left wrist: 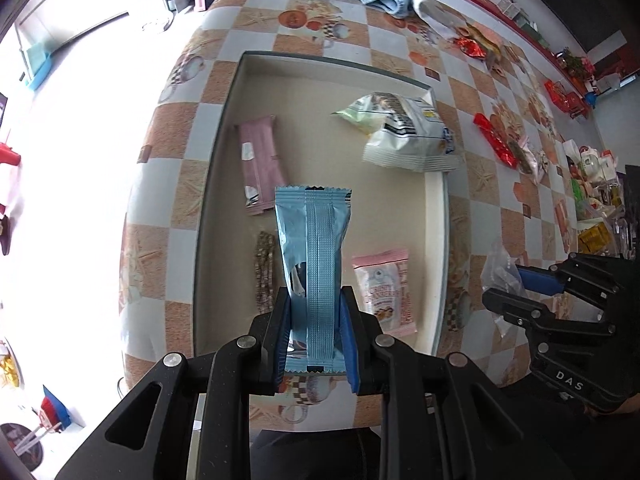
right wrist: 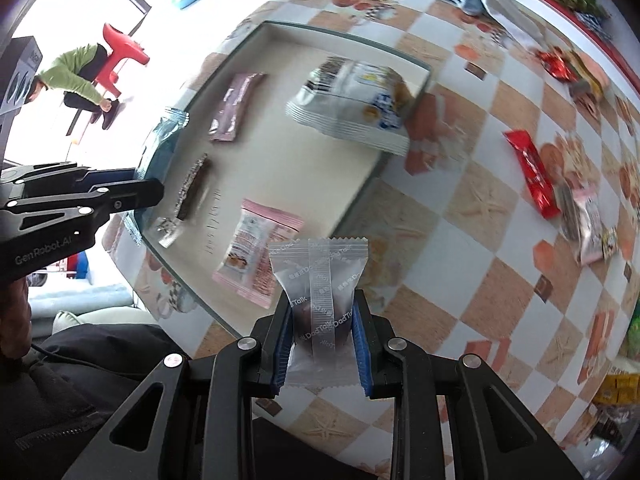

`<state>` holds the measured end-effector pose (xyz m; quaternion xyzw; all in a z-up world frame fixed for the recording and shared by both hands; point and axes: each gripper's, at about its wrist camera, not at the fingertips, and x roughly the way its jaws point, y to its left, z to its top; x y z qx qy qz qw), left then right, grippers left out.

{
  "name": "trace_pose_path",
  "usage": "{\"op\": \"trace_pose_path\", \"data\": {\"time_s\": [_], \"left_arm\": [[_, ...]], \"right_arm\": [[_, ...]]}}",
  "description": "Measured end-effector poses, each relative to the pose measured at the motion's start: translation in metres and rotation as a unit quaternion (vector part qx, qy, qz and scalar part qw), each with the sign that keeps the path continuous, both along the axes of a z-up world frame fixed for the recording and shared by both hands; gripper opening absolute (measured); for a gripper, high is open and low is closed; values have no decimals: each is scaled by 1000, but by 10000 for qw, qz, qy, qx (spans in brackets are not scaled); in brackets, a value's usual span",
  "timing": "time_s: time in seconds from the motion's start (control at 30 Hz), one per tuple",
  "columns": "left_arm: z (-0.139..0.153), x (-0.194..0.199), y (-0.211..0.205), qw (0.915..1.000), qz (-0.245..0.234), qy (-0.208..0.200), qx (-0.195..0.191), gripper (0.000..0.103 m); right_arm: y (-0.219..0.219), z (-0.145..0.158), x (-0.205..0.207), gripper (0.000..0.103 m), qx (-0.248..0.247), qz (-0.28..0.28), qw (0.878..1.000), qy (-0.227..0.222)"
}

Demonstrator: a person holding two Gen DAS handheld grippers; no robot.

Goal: Organize snacks
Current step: 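Hold the light-blue bar and clear candy above the beige tray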

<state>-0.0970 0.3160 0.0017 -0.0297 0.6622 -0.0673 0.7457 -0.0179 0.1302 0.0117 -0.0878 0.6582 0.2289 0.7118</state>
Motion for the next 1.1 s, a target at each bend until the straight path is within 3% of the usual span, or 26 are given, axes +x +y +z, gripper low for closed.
{"op": "trace_pose_path", "data": {"time_s": [1.1], "left_arm": [[-9,0,52,9999,15,153,-27,25]], "right_arm": [[71,-4,9,29,-68,217,9997,-29]]}}
